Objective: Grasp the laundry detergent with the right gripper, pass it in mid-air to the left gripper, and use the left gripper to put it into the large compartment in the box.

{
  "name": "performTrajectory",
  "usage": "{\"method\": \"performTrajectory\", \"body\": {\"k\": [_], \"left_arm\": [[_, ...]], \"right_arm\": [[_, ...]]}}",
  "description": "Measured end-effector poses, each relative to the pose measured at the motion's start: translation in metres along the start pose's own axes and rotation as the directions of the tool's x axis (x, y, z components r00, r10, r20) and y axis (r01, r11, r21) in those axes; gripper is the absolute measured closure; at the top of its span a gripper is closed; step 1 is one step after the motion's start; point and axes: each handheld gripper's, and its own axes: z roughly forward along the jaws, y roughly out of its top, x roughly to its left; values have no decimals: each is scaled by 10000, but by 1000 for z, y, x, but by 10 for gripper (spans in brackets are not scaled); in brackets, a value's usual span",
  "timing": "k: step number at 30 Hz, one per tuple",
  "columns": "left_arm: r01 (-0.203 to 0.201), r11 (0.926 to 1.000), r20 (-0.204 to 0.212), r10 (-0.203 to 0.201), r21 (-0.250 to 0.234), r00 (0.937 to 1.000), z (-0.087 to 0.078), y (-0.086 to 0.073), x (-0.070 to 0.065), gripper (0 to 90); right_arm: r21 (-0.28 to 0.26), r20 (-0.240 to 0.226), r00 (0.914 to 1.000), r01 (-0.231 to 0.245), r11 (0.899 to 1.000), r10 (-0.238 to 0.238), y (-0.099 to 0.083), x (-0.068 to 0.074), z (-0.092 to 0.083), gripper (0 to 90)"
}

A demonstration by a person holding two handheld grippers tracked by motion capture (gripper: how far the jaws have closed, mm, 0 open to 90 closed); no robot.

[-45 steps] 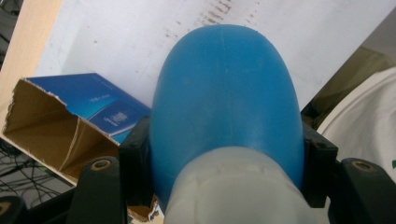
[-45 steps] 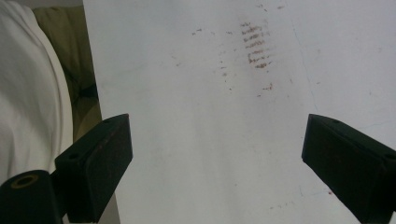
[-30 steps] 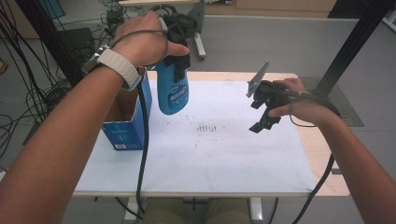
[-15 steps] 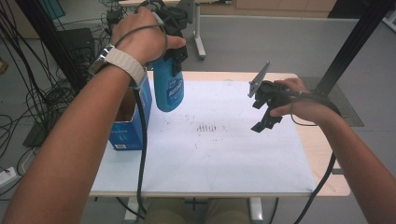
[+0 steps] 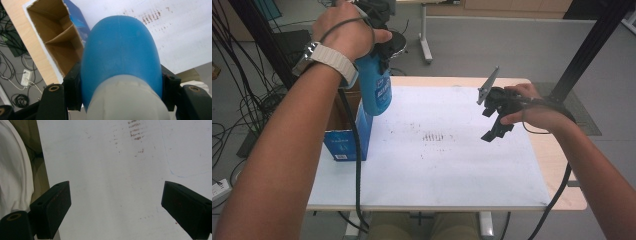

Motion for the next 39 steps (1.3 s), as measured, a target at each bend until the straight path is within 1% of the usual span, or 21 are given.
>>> {"method": "performTrajectory", "body": {"k": [5, 7, 10, 12, 13, 14, 15, 16, 18, 20, 22, 24, 31, 34, 35, 37, 39], "left_arm": [[344, 9994, -24, -344, -45, 9994, -2, -2, 11, 375], [436, 9990, -5, -436, 29, 9990, -2, -3, 16, 376], [759, 9971, -18, -759, -6, 9971, -3, -5, 24, 375], [823, 9966, -47, -823, 8, 9966, -3, -5, 28, 375], [946, 9955, -55, -946, -39, 9955, -3, -6, 30, 375], [970, 9953, -79, -970, 21, 9953, -3, -6, 32, 375], [1024, 9947, -70, -1024, -78, 9947, -3, -6, 33, 375], [1118, 9936, -61, -1119, -185, 9937, -3, -7, 36, 375], [1265, 9919, -48, -1265, -112, 9920, -3, -8, 41, 375], [1403, 9900, -42, -1404, -142, 9901, -3, -9, 45, 375], [1513, 9885, -101, -1513, -48, 9884, -2, -9, 49, 375], [1598, 9871, -171, -1599, -65, 9870, -2, -9, 52, 375], [2091, 9778, -196, -2094, -131, 9776, -1, -13, 65, 375], [2249, 9742, -249, -2253, -176, 9740, 1, -14, 70, 375], [2279, 9736, -265, -2282, -118, 9733, 1, -15, 72, 375], [2405, 9703, -255, -2411, -251, 9702, 2, -16, 76, 375], [2477, 9686, -253, -2483, -228, 9684, 4, -18, 78, 375]], "right_arm": [[-5, -51, 10000, -72, 10000, 72, -1, -3, 3, 90], [-21, -81, 9999, -89, 10000, 89, 0, -4, 4, 90], [-41, -116, 9999, -97, 9999, 96, 1, -5, 6, 90], [-21, -140, 9998, -119, 9999, 118, 1, -6, 7, 90], [-5, -139, 9998, -119, 9999, 118, 2, -7, 7, 90], [5, -141, 9998, -133, 9999, 134, 2, -7, 8, 90], [-23, -153, 9998, -134, 9999, 134, 2, -8, 8, 90], [-10, -165, 9998, -124, 9999, 124, 2, -8, 8, 90], [22, -167, 9998, -144, 9999, 145, 2, -9, 9, 90], [4, -170, 9998, -142, 9999, 142, 1, -10, 9, 90], [11, -161, 9997, -200, 9998, 200, 1, -10, 9, 90], [-10, -180, 9996, -208, 9998, 208, 1, -11, 9, 90], [-52, -147, 9995, -271, 9996, 270, -1, -12, 8, 90], [-68, -131, 9995, -288, 9996, 287, -1, -12, 7, 90], [-69, -117, 9995, -298, 9995, 297, -1, -12, 7, 90], [-74, -108, 9994, -321, 9995, 320, -2, -12, 7, 90], [-98, -104, 9993, -355, 9993, 354, -2, -12, 6, 90]]}}
